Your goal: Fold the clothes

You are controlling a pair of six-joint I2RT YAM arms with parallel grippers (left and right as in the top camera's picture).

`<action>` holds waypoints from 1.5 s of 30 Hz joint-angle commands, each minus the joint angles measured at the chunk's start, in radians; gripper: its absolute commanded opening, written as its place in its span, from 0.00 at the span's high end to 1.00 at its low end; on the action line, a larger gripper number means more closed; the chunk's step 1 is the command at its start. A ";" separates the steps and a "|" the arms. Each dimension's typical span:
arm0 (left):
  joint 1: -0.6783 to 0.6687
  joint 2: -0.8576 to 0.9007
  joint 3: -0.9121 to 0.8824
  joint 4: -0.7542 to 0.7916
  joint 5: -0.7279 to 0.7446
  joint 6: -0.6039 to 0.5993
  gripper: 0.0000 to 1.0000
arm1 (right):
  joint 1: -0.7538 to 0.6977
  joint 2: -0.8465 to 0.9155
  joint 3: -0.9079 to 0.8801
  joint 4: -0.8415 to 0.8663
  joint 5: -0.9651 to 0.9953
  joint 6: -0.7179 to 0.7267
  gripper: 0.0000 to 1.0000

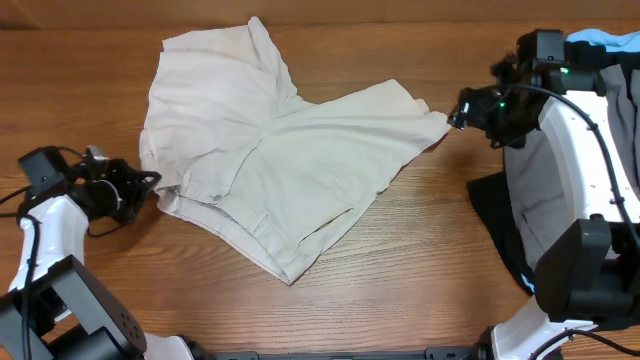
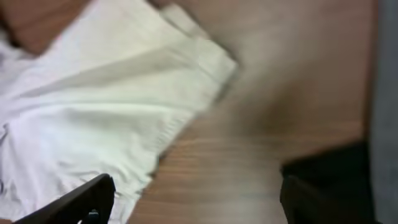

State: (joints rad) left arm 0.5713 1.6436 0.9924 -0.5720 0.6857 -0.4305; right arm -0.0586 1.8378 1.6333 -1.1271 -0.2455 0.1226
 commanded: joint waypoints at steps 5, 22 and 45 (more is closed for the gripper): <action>-0.028 -0.019 0.021 -0.033 -0.193 0.068 0.96 | 0.132 0.011 0.017 0.092 0.169 0.019 0.00; -0.018 -0.019 0.100 0.126 -0.226 0.020 0.96 | 0.117 0.277 0.015 0.144 0.175 0.122 0.44; -0.018 -0.019 0.100 0.122 -0.252 0.042 0.95 | 0.116 0.358 0.004 0.240 0.133 0.144 0.69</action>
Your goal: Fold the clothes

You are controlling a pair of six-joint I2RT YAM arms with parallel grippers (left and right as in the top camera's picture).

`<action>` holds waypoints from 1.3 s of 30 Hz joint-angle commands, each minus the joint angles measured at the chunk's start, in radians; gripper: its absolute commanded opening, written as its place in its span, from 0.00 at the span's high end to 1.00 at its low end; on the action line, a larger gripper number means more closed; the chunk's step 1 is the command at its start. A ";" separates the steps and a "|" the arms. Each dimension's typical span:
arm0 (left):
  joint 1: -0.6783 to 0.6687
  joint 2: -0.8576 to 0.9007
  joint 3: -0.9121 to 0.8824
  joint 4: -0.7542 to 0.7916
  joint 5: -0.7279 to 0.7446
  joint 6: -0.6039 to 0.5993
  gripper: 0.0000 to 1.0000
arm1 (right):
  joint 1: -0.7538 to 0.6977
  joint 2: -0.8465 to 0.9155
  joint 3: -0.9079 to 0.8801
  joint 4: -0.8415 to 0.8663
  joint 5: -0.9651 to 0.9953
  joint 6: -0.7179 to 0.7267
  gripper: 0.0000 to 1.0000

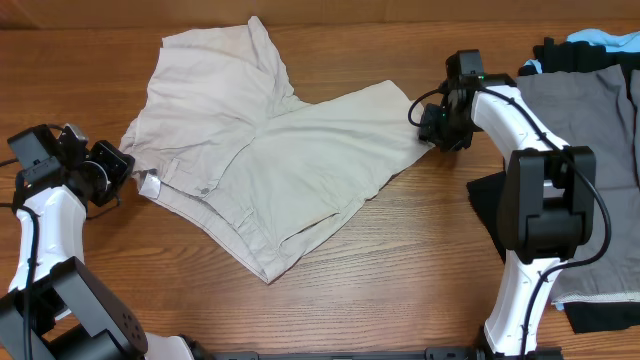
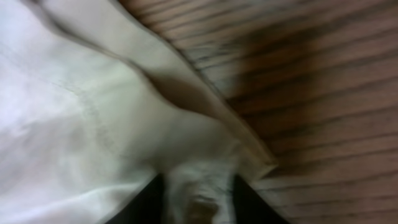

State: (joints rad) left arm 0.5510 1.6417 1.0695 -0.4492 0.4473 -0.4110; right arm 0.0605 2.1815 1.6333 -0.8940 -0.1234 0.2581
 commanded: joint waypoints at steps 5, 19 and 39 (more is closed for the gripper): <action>0.002 -0.017 0.023 0.005 -0.016 0.035 0.96 | -0.006 0.014 0.004 -0.080 0.140 0.010 0.96; 0.002 -0.017 0.023 0.008 -0.085 0.045 0.96 | -0.006 0.014 0.004 -0.126 -0.003 0.035 0.43; 0.002 -0.017 0.023 -0.018 -0.092 0.051 0.95 | -0.077 -0.006 0.020 -0.064 -0.178 0.166 0.49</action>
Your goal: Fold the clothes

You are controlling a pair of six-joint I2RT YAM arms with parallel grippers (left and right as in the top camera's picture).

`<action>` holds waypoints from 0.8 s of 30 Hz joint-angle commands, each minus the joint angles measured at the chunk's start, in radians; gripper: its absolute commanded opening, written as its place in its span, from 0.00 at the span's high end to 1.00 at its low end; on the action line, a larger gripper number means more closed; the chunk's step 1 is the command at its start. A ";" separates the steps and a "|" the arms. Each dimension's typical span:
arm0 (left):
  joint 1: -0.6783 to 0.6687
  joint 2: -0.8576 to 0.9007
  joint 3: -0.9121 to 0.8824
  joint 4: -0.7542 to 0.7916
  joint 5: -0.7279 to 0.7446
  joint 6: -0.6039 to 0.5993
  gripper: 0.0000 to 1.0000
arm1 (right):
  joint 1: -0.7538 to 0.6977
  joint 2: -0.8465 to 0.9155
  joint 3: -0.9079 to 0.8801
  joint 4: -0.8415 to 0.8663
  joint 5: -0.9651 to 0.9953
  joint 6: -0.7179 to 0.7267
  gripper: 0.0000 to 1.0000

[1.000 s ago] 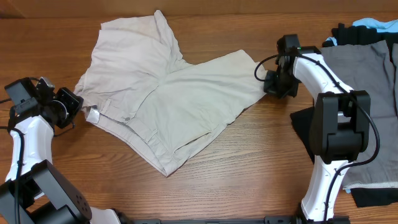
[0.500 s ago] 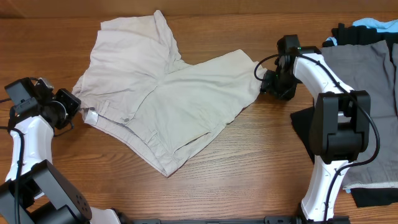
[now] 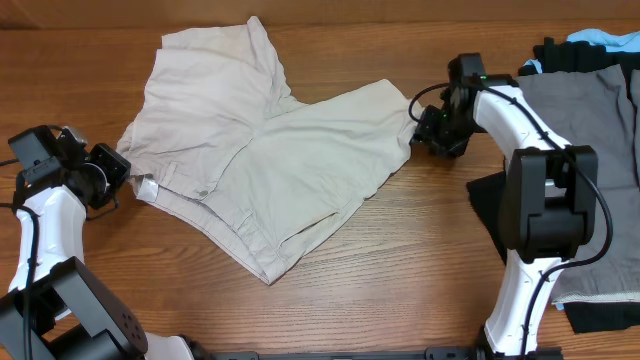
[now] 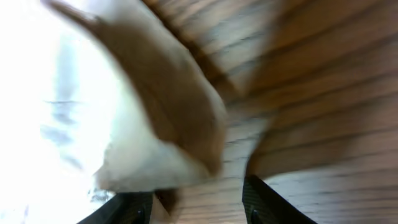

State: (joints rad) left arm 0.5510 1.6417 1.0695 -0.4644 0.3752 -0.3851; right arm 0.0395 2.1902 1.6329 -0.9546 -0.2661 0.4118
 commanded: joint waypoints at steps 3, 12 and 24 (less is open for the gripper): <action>0.002 -0.017 0.023 -0.009 -0.020 0.027 0.95 | -0.100 -0.042 0.032 -0.003 -0.112 -0.005 0.49; -0.002 -0.017 0.023 -0.010 -0.020 0.026 0.95 | -0.097 -0.051 0.006 0.032 -0.161 -0.021 0.46; -0.002 -0.017 0.023 -0.006 -0.021 0.027 0.94 | -0.023 -0.020 0.004 0.092 -0.047 0.012 0.85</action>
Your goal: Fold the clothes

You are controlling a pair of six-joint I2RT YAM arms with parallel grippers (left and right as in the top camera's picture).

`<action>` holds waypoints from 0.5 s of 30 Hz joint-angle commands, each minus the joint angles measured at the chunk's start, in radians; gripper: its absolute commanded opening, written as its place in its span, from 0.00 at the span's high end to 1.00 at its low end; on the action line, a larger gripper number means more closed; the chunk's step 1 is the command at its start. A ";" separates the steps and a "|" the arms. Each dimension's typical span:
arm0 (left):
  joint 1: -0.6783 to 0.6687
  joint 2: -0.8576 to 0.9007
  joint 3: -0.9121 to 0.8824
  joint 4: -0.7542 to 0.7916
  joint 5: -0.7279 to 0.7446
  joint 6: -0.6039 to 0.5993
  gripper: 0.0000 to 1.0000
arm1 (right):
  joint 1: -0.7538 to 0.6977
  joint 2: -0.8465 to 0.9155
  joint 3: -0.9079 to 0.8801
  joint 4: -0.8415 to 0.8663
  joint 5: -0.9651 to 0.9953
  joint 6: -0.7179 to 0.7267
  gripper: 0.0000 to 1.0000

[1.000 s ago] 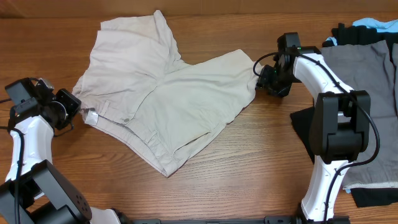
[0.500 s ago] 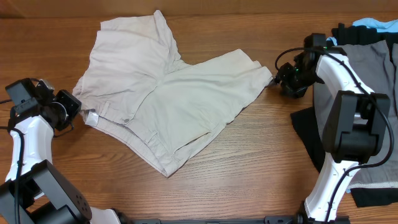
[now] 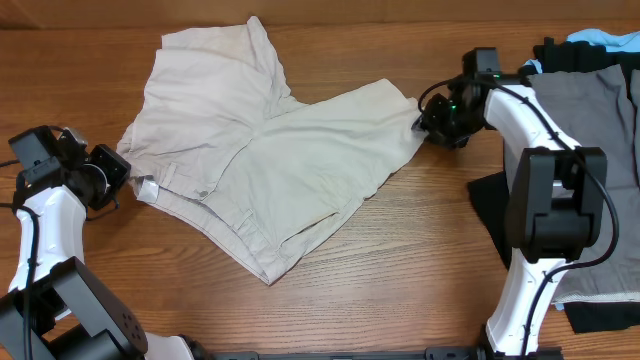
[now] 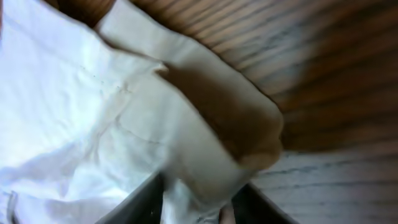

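Beige shorts (image 3: 270,150) lie spread flat on the wooden table (image 3: 400,280), waistband toward the lower left and legs toward the top and right. My right gripper (image 3: 428,122) is at the right leg's hem corner. In the right wrist view the gripper (image 4: 202,208) is shut on that hem (image 4: 205,143), with cloth bunched between the dark fingers (image 4: 140,199). My left gripper (image 3: 118,172) sits at the left waistband corner, beside a white tag (image 3: 148,185), and looks shut on the cloth edge.
More clothes are piled at the right edge: a grey garment (image 3: 585,140), a black one (image 3: 490,210) under it and a blue one (image 3: 600,38) at the top corner. The table's left edge is close behind my left arm.
My right wrist has shifted slightly to the right with the hem in its grip, and the hem corner has followed a little. The left gripper and the rest of the shorts have not moved.
First my right gripper was open just off the right leg's hem and my left gripper was at the waistband edge. Then the right was shut on the hem, and the shorts lay further left with the left gripper. Both grips have stayed since.
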State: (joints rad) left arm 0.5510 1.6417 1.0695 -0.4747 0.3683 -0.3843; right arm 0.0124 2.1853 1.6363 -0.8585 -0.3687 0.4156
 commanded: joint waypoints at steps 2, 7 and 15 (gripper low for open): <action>-0.002 -0.017 0.023 0.013 -0.014 0.026 0.94 | 0.006 -0.016 0.001 -0.037 0.101 0.008 0.96; -0.002 -0.017 0.023 0.082 -0.045 0.053 0.96 | -0.002 -0.016 0.001 -0.216 0.226 0.011 0.96; -0.003 -0.014 0.099 0.188 -0.087 0.056 0.96 | 0.006 -0.016 0.001 -0.502 0.308 0.026 0.96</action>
State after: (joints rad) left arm 0.5426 1.6421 1.0813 -0.3264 0.3321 -0.3550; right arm 0.0193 2.1853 1.6352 -1.3170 -0.1440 0.4335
